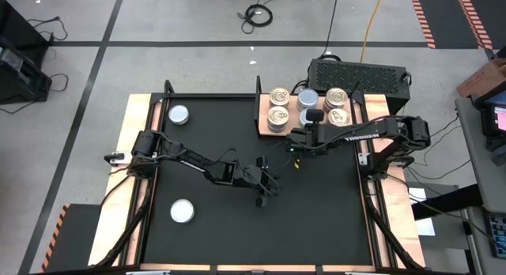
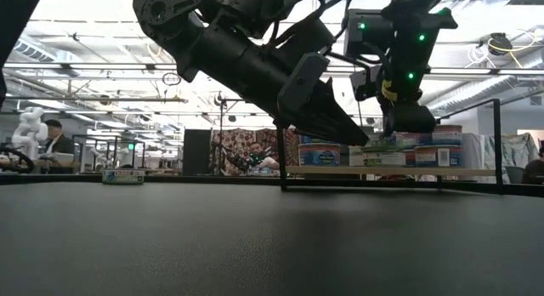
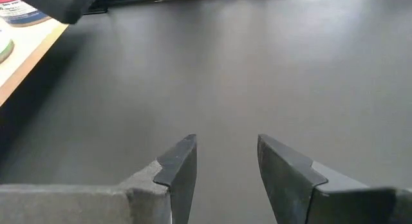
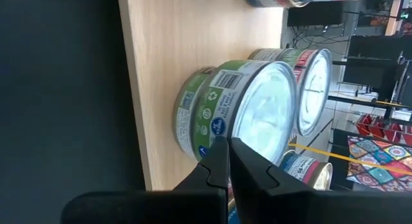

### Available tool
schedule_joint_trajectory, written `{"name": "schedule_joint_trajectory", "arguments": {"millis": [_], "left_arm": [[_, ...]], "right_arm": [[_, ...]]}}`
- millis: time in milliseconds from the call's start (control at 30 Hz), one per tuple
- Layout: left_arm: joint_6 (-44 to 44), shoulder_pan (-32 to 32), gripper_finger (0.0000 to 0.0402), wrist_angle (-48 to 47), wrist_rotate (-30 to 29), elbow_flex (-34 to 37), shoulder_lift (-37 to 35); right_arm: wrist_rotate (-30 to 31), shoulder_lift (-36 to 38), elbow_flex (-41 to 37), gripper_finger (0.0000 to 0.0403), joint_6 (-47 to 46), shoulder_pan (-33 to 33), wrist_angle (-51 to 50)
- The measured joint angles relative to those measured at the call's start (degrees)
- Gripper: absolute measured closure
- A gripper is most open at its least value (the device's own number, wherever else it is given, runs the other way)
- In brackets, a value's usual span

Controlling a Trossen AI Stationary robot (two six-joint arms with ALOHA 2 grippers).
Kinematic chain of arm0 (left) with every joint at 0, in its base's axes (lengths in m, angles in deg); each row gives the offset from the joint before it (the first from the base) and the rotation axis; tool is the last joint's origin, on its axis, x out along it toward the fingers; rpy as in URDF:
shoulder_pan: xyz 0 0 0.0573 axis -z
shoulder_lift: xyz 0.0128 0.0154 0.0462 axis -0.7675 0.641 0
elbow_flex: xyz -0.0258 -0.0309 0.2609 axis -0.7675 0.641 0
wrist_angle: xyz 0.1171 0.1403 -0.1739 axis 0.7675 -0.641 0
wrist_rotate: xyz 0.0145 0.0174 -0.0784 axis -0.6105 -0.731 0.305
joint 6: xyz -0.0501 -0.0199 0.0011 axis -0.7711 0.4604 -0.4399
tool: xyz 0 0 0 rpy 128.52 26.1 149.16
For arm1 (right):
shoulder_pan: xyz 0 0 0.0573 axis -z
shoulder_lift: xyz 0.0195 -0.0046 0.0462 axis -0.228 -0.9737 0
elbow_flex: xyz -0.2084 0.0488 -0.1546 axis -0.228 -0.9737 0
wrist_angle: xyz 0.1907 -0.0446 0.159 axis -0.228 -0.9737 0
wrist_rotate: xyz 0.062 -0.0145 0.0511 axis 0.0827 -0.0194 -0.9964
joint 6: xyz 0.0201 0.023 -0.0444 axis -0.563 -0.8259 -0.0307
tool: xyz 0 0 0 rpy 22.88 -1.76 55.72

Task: Stack canned seafood by type on shelf
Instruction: Stack the green tuna can on top of the bottom green tuna can on the shelf

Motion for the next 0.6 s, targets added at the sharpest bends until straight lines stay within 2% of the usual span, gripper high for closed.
{"name": "schedule_joint_trajectory", "arguments": {"millis": [300, 600], "left_arm": [[0.01, 0.01, 0.0237, 0.02, 0.0, 0.0, 0.0], [0.01, 0.01, 0.0237, 0.02, 0.0, 0.0, 0.0]], "right_arm": [[0.48, 4.34, 0.0, 0.0402, -1.44, 1.22, -0.11], [-0.15, 4.43, -0.04, 0.0403, -2.34, 3.73, -0.22]]}}
